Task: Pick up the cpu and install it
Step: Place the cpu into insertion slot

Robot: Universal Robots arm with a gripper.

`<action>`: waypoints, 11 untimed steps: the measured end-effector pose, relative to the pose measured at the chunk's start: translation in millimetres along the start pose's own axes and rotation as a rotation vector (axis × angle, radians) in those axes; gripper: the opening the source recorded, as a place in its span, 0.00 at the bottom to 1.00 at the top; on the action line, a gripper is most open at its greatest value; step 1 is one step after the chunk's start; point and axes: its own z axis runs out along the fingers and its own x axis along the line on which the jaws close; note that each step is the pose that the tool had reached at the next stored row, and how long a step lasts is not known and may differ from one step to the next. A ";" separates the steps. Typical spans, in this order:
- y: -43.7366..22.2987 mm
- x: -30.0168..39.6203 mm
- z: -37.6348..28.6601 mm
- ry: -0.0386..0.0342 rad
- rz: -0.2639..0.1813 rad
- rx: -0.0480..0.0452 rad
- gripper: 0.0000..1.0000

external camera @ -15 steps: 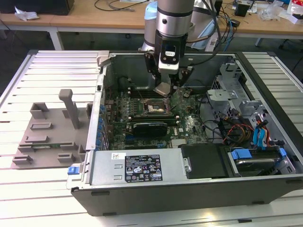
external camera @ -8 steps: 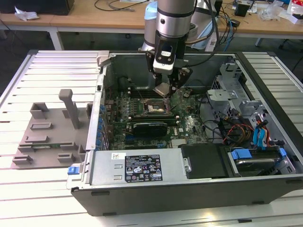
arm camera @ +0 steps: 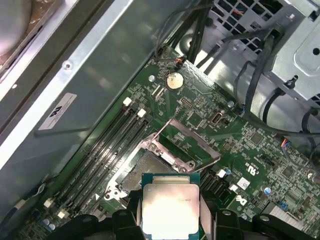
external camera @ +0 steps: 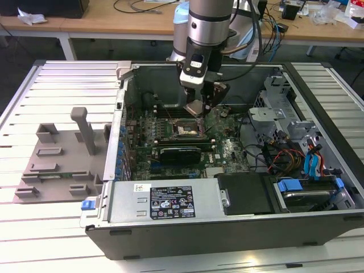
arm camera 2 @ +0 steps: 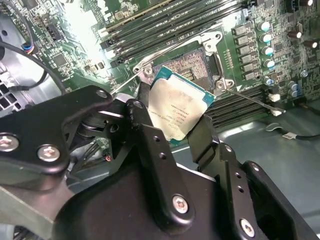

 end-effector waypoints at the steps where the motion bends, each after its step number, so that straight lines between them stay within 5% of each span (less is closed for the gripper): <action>1: 0.0 0.0 0.1 0.0000 0.013 0.0002 0.55; 11: 0.0 0.0 0.9 0.0002 0.100 0.0020 0.55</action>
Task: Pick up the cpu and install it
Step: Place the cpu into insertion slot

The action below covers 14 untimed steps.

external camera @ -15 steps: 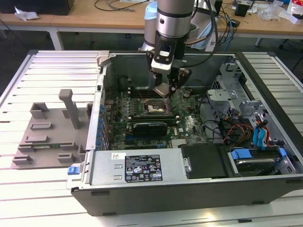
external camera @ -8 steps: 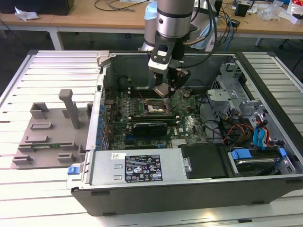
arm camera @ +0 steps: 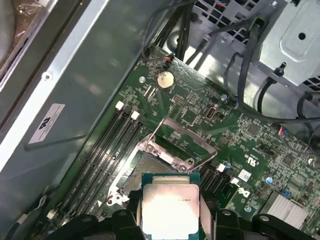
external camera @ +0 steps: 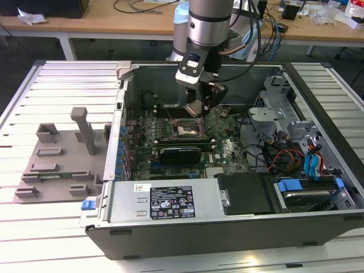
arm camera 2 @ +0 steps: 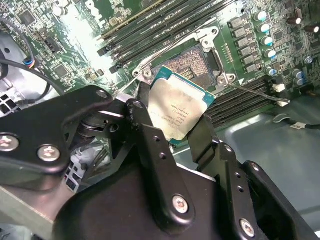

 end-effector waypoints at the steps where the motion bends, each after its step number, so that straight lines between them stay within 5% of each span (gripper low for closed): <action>1: 0.0 0.0 0.1 0.0001 0.012 0.0002 0.55; 14: 0.0 0.0 1.5 0.0006 0.152 0.0030 0.55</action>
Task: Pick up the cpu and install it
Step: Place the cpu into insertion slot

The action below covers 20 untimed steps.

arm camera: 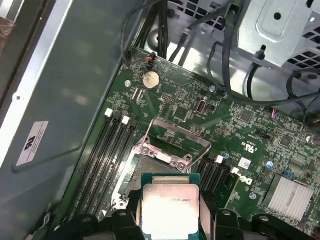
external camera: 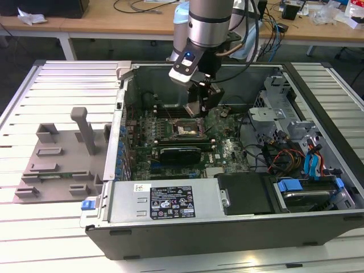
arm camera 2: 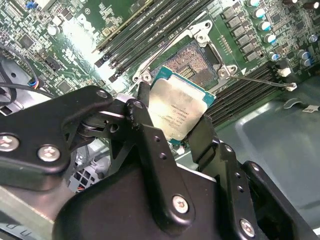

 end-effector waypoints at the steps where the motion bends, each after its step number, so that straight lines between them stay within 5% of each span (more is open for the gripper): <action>1: 0.0 0.0 0.1 0.0000 0.009 0.0002 0.55; 12: 0.0 0.0 0.9 0.0004 0.112 0.0022 0.55; 20: 0.0 0.0 1.9 0.0008 0.234 0.0047 0.55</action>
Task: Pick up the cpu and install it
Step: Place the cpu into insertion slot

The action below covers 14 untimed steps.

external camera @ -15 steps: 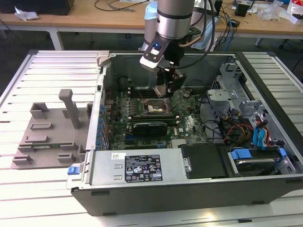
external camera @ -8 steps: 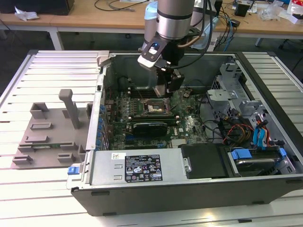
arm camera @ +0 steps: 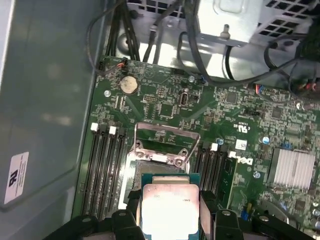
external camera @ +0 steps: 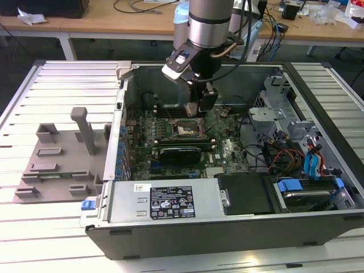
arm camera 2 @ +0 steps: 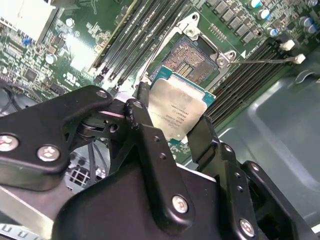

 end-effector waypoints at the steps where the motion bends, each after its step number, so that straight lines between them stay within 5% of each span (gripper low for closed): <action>1: 0.0 0.0 0.1 0.0000 0.017 0.0004 0.55; 4: 0.0 0.0 0.4 0.0000 0.070 0.0014 0.55; 14: 0.0 0.1 4.5 0.0001 0.071 0.0014 0.55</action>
